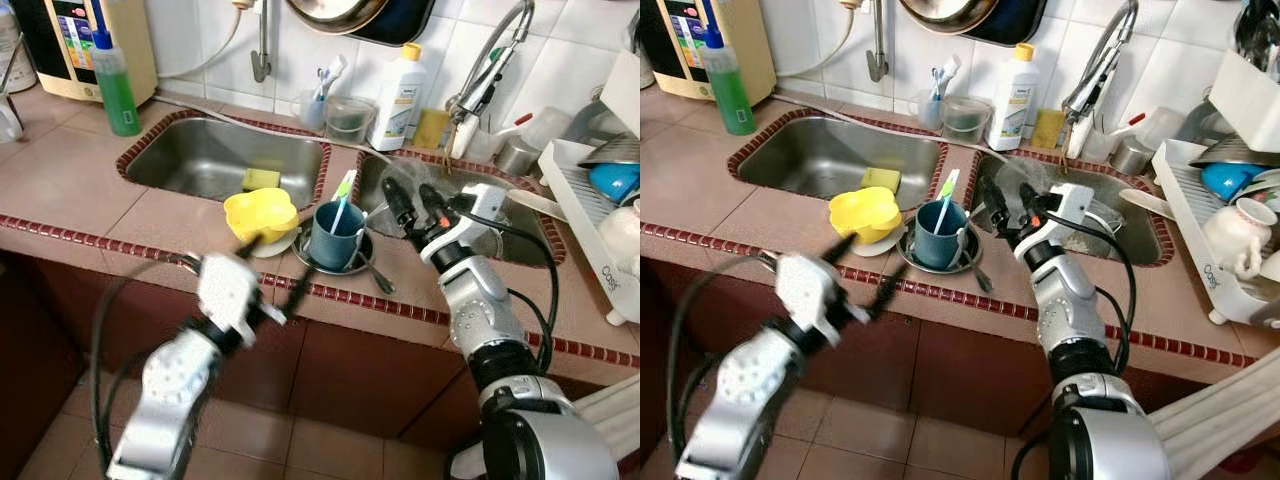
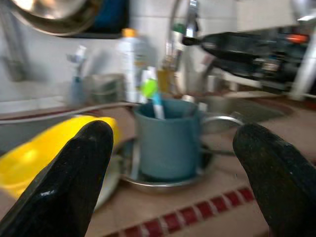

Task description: Kitchen organization

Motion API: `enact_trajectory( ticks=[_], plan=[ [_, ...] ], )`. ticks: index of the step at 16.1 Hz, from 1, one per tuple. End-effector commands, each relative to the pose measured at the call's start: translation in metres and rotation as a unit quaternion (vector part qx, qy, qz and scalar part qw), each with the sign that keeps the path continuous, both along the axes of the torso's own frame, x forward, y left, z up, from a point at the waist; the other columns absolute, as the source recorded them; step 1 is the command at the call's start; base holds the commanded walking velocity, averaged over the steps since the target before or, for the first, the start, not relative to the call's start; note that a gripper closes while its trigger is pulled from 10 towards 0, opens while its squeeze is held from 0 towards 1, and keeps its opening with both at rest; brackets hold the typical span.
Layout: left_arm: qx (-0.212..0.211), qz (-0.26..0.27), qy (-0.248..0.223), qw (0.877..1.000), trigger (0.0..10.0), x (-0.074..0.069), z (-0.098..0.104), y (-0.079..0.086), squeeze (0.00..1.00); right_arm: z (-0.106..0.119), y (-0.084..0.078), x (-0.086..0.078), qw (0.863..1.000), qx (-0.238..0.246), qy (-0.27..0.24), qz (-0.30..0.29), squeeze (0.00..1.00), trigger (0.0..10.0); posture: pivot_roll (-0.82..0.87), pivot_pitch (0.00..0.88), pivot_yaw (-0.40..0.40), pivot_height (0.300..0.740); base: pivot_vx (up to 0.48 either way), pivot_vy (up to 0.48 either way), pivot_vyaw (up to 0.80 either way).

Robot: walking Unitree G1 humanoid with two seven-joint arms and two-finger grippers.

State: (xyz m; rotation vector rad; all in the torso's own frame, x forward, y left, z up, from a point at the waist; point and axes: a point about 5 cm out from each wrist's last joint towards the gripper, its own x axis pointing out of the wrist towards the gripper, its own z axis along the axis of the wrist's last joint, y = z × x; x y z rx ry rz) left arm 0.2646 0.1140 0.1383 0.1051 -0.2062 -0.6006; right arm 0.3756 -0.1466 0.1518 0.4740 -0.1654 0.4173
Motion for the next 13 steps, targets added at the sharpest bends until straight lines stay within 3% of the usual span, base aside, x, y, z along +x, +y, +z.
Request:
enact_trajectory(
  ticks=[1,6,7,8,9,13],
  plan=[
    [0.008,-0.016,-0.013,1.0,10.0,-0.002,0.006,-0.005,0.0,0.006,-0.004,0.003,1.0,0.003,-0.011,-0.005,0.0,10.0,0.01,0.0,-0.119,0.74,0.0,0.0,0.0],
    [0.004,-0.016,-0.018,1.0,10.0,0.0,0.011,-0.007,0.0,-0.007,0.004,0.001,1.0,0.005,0.014,0.023,0.0,10.0,0.0,0.0,-0.118,0.74,0.0,0.0,0.0],
    [0.003,-0.015,-0.018,1.0,10.0,0.001,0.011,-0.006,0.0,-0.008,0.006,0.001,1.0,0.004,0.013,0.027,0.0,8.7,0.0,0.0,-0.118,0.74,0.0,0.0,0.0],
    [0.003,-0.013,-0.019,1.0,10.0,0.001,0.011,-0.006,0.0,-0.008,0.007,0.0,0.999,0.003,0.012,0.032,0.0,4.0,0.0,0.0,-0.118,0.74,0.0,0.0,0.0],
    [0.001,-0.01,-0.019,1.0,10.0,0.001,0.011,-0.006,0.0,-0.01,0.009,-0.001,0.999,0.002,0.014,0.037,0.0,0.0,0.01,0.0,-0.119,0.74,0.0,0.0,0.0],
    [-0.002,-0.007,-0.02,1.0,10.0,0.001,0.011,-0.007,0.0,-0.016,0.017,-0.004,0.998,-0.001,0.02,0.054,0.0,0.0,0.01,0.0,-0.125,0.74,0.0,0.0,0.0]
  ],
)
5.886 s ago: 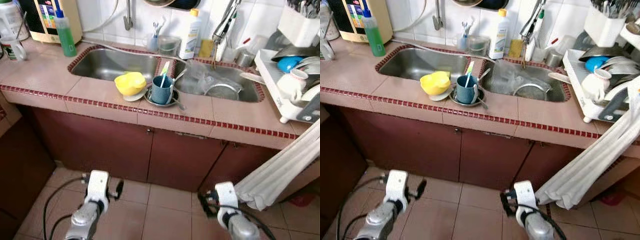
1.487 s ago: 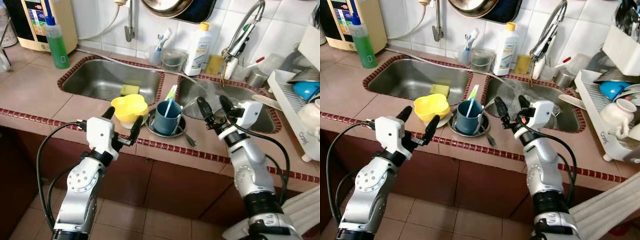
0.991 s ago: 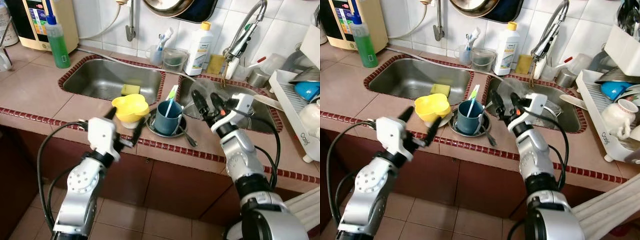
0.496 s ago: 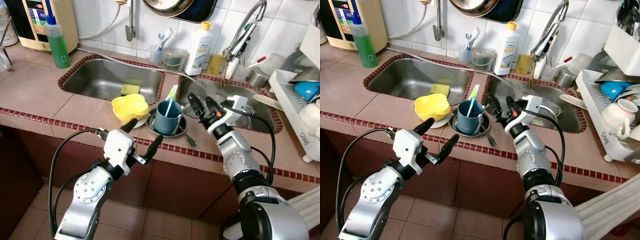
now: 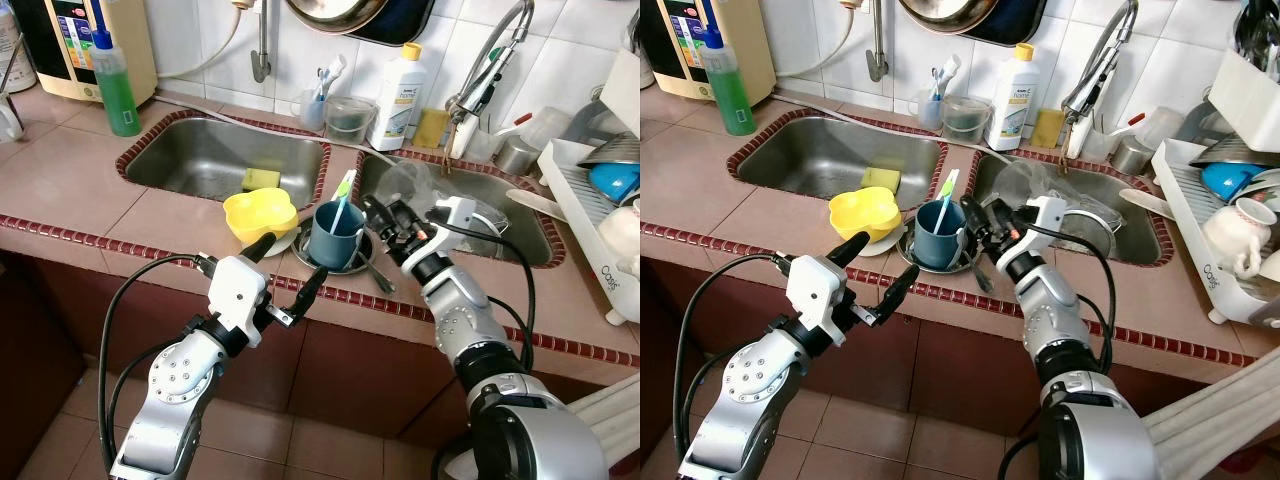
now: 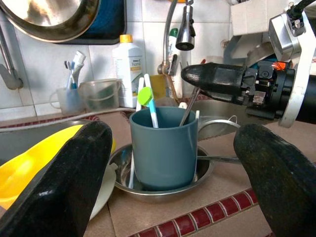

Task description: Kitchen organization

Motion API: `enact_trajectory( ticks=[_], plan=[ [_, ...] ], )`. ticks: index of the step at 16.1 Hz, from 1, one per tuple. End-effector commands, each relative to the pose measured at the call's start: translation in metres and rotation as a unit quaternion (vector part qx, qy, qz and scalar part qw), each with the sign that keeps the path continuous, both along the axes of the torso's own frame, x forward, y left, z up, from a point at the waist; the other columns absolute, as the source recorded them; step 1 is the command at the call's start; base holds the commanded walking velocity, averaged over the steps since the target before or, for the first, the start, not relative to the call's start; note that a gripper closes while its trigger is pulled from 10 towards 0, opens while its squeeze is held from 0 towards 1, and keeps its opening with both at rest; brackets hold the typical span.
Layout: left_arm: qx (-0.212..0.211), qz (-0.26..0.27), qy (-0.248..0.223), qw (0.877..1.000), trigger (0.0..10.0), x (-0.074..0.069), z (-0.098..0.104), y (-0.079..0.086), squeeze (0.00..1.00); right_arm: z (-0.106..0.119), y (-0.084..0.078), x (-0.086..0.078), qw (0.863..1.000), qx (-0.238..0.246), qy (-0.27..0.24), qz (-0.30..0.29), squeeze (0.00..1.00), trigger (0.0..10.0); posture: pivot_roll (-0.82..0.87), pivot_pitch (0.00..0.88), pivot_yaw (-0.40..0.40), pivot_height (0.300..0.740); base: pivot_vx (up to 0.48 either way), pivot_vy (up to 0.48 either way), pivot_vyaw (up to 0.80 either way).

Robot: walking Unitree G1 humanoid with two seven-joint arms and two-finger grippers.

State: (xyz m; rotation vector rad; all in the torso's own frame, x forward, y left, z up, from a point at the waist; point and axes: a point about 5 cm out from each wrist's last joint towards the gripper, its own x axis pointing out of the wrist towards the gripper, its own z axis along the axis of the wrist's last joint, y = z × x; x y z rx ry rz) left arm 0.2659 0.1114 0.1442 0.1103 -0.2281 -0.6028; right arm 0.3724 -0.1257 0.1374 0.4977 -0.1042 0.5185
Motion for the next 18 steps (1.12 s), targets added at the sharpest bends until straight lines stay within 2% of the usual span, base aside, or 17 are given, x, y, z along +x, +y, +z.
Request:
enact_trajectory(
  ticks=[1,10,15,16,17,18],
  plan=[
    [-0.002,-0.005,-0.009,1.0,10.0,0.0,0.005,-0.005,0.0,-0.003,-0.002,-0.001,1.0,-0.005,0.002,0.001,0.0,0.0,0.01,0.0,-0.127,0.74,0.0,0.0,0.0],
    [-0.004,0.0,-0.012,1.0,10.0,-0.001,0.004,-0.007,0.0,-0.008,0.005,-0.005,1.0,-0.001,0.007,-0.009,0.0,0.0,0.01,0.0,-0.133,0.74,0.0,0.0,0.0],
    [-0.005,-0.001,-0.009,1.0,10.0,-0.003,0.003,-0.008,0.0,0.002,0.001,-0.003,0.999,0.014,-0.014,-0.031,0.0,0.0,0.01,0.0,-0.128,0.74,0.0,0.0,0.0],
    [-0.005,-0.001,-0.01,1.0,10.0,-0.002,0.004,-0.008,0.0,0.004,0.0,-0.002,0.999,0.02,-0.015,-0.028,0.0,2.2,0.01,0.0,-0.129,0.74,0.0,0.0,0.0],
    [-0.005,0.0,-0.01,1.0,10.0,-0.002,0.004,-0.008,0.0,0.005,-0.001,-0.002,0.999,0.02,-0.014,-0.029,0.0,10.0,0.01,0.0,-0.128,0.74,0.0,0.0,0.0],
    [-0.004,0.001,-0.01,1.0,10.0,-0.002,0.004,-0.008,0.0,0.006,-0.001,-0.001,0.999,0.018,-0.014,-0.03,0.0,10.0,0.01,0.0,-0.129,0.74,0.0,0.0,0.0]
  ],
)
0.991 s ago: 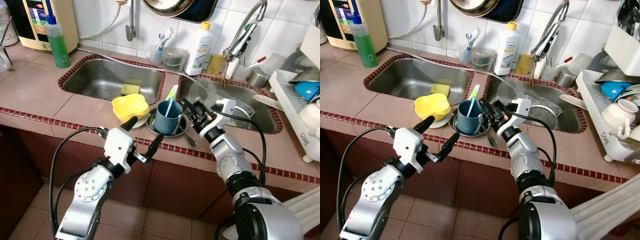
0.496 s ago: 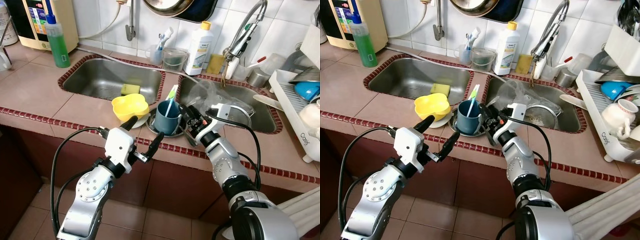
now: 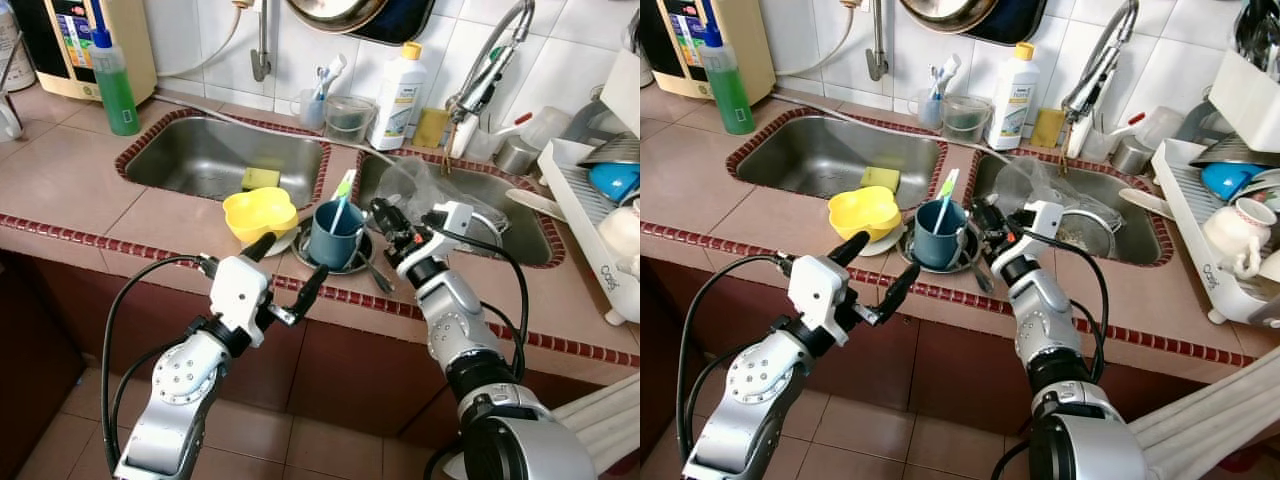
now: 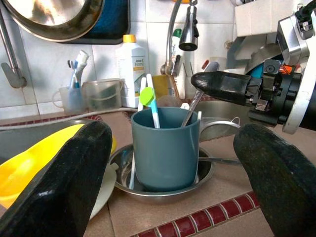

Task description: Kitchen organization

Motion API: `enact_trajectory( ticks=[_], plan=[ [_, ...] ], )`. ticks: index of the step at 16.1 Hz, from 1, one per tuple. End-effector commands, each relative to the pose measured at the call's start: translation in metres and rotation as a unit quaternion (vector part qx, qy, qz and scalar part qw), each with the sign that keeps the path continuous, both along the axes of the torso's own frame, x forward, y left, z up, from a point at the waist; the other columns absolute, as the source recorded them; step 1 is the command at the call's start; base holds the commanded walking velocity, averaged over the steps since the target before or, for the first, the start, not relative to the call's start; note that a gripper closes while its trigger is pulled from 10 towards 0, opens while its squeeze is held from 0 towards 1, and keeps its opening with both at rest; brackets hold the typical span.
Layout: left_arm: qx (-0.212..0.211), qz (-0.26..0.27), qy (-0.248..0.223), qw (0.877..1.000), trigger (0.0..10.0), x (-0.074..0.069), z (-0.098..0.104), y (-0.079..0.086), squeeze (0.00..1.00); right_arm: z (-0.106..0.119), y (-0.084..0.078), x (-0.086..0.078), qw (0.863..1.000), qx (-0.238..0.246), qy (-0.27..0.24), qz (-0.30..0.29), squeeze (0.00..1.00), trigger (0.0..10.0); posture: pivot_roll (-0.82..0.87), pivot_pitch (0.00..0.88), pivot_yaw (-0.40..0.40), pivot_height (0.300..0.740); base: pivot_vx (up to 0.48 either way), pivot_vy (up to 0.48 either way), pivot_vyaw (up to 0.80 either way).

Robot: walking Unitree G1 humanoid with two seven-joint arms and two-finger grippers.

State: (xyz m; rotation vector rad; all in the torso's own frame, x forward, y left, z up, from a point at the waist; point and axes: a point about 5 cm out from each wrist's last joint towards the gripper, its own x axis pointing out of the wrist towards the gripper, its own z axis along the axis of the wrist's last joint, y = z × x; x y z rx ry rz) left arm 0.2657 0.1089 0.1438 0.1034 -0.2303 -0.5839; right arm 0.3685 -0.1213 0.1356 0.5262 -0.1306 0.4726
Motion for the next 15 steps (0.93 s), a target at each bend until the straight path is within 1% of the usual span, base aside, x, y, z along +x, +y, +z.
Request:
enact_trajectory(
  ticks=[1,5,8,12,13,14,15],
  plan=[
    [-0.001,-0.007,-0.01,1.0,10.0,-0.001,0.005,-0.005,0.0,0.008,-0.006,0.003,1.0,-0.001,-0.009,-0.01,0.0,10.0,0.02,0.0,-0.13,0.74,0.0,0.0,0.0],
    [-0.001,-0.004,-0.01,1.0,10.0,-0.001,0.005,-0.004,0.0,0.006,-0.006,0.004,1.0,-0.003,-0.001,-0.014,0.0,10.0,0.02,0.0,-0.13,0.74,0.0,0.0,0.0],
    [-0.001,-0.002,-0.01,1.0,10.0,-0.002,0.005,-0.004,0.0,-0.001,-0.006,0.003,1.0,-0.003,0.022,-0.021,0.0,10.0,0.02,0.0,-0.129,0.74,0.0,0.0,0.0],
    [-0.001,-0.001,-0.01,1.0,10.0,-0.002,0.006,-0.003,0.0,-0.002,-0.007,0.002,1.0,0.001,0.021,-0.019,0.0,10.0,0.02,0.0,-0.125,0.74,0.0,0.0,0.0],
    [-0.001,-0.001,-0.01,1.0,10.0,-0.002,0.006,-0.003,0.0,-0.001,-0.006,0.002,1.0,0.002,0.02,-0.018,0.0,4.2,0.02,0.0,-0.125,0.74,0.0,0.0,0.0],
    [-0.001,-0.001,-0.01,1.0,10.0,-0.002,0.006,-0.003,0.0,0.002,-0.005,0.003,1.0,0.006,0.014,-0.017,0.0,0.0,0.03,0.0,-0.124,0.74,0.0,0.0,0.0],
    [-0.001,-0.001,-0.01,1.0,10.0,-0.002,0.006,-0.003,0.0,0.004,-0.005,0.004,1.0,0.005,0.012,-0.018,0.0,0.0,0.03,0.0,-0.125,0.74,0.0,0.0,0.0]
  ],
)
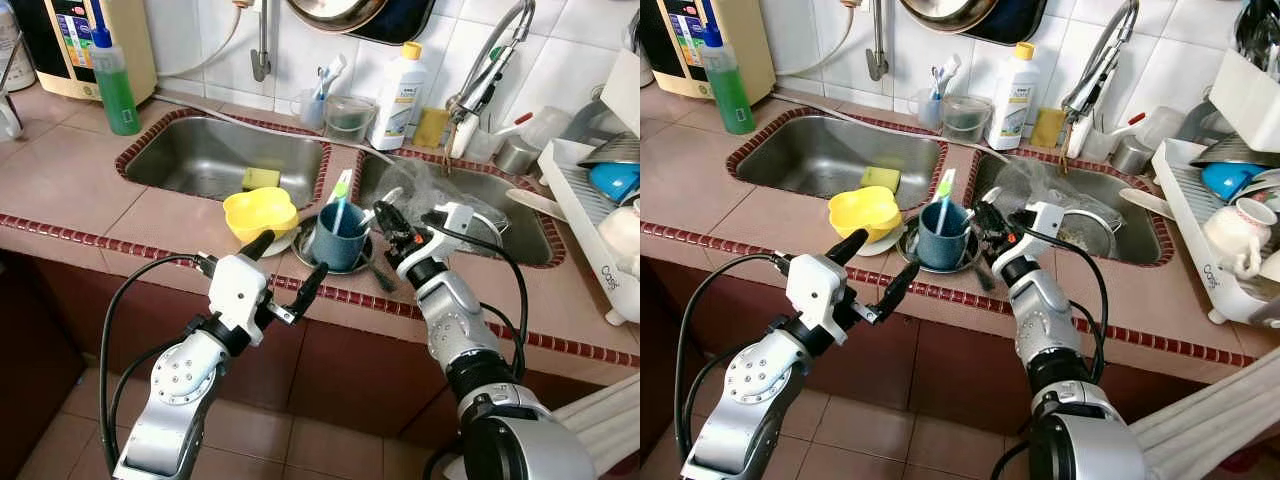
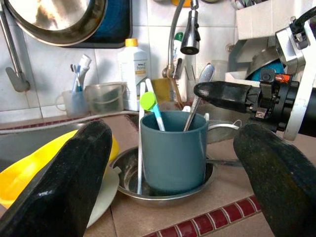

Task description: Kitchen organization

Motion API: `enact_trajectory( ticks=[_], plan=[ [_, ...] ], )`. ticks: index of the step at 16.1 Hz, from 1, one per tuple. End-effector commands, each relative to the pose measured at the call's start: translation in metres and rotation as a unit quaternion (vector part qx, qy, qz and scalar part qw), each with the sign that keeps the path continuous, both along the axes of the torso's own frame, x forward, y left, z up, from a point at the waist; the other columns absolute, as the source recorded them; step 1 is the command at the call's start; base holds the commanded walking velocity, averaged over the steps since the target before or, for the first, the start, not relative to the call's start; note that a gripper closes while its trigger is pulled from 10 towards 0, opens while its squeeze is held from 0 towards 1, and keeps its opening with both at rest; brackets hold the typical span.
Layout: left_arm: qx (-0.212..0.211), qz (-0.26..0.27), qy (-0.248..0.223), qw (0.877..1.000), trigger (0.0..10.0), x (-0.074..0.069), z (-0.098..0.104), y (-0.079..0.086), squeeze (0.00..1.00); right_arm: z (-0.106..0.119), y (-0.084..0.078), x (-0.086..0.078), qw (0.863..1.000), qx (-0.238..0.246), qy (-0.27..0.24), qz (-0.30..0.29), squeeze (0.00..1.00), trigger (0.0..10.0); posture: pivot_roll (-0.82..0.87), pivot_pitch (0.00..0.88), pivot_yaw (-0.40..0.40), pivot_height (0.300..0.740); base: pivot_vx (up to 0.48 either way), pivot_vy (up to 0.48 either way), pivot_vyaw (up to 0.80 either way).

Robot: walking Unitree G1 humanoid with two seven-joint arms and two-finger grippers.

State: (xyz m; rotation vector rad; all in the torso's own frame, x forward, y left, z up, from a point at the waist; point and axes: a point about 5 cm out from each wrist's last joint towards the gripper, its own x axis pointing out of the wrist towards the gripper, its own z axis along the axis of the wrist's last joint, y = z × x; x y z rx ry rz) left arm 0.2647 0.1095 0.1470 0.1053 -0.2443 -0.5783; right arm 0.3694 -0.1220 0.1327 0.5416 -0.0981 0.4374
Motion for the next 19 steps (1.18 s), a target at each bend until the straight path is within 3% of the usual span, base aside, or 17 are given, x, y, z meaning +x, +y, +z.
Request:
enact_trajectory(
  ticks=[1,6,7,13,19],
  plan=[
    [0.001,-0.003,-0.003,1.0,10.0,-0.002,0.003,-0.003,0.0,0.008,-0.004,0.003,1.0,0.003,-0.009,-0.007,0.0,0.0,0.03,0.0,-0.124,0.74,0.0,0.0,0.0],
    [-0.001,-0.001,-0.002,1.0,10.0,-0.002,0.003,-0.004,0.0,0.012,-0.005,0.004,1.0,0.004,-0.022,0.004,0.0,0.0,0.03,0.0,-0.126,0.74,0.0,0.0,0.0],
    [-0.001,-0.001,-0.002,1.0,10.0,-0.002,0.002,-0.004,0.0,0.017,-0.002,0.004,0.999,0.004,-0.034,0.015,0.0,10.0,0.03,0.0,-0.126,0.74,0.0,0.0,0.0],
    [-0.002,0.003,-0.002,1.0,10.0,-0.003,0.003,-0.003,0.0,0.038,0.005,0.006,0.996,0.002,-0.074,0.045,0.0,10.0,0.03,0.0,-0.128,0.74,0.0,0.0,0.0],
    [-0.004,0.006,-0.003,1.0,10.0,-0.001,0.003,-0.003,0.0,0.073,0.007,0.006,0.99,-0.009,-0.133,0.051,0.0,10.0,0.03,0.0,-0.13,0.74,0.0,0.0,0.0]
  ],
)
